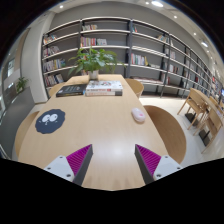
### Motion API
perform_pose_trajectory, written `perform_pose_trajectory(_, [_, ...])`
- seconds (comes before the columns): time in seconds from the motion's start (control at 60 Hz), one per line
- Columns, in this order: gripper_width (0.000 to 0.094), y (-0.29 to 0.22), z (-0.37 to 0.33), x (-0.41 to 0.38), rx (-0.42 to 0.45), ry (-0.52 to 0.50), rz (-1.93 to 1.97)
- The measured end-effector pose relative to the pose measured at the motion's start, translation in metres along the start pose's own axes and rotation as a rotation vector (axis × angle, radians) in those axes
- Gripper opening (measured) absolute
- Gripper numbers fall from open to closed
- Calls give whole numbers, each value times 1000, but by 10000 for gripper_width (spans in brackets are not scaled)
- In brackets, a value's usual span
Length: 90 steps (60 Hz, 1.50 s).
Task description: Arrange mouse
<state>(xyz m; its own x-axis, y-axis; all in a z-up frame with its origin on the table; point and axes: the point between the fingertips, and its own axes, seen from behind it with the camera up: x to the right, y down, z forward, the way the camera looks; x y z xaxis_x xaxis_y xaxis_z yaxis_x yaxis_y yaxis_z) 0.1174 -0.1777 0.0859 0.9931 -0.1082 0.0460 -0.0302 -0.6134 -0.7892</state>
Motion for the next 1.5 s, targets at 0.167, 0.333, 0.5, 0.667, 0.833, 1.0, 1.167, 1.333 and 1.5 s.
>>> perform_pose_trajectory(0.167, [860,-3,71,72,-36,43,-15])
perform_pose_trajectory(0.333, [853,-31,143,109,-61,33,-44])
perform_pose_trajectory(0.5, [864,-57,212,125,-55,18,-71])
perform_pose_trajectory(0.667, [706,-77,249,135,-54,-2,-53])
perform_pose_trajectory(0.833, [482,-80,259,129,-67,-25,-42])
perform_pose_trajectory(1.0, [333,-80,260,130,-120,8,-10])
perform_pose_trajectory(1.167, [312,-122,237,111,-100,67,21])
perform_pose_trajectory(1.333, [312,-262,155,4,145,26,60])
perform_pose_trajectory(1.5, [308,-325,95,-160,293,-81,30])
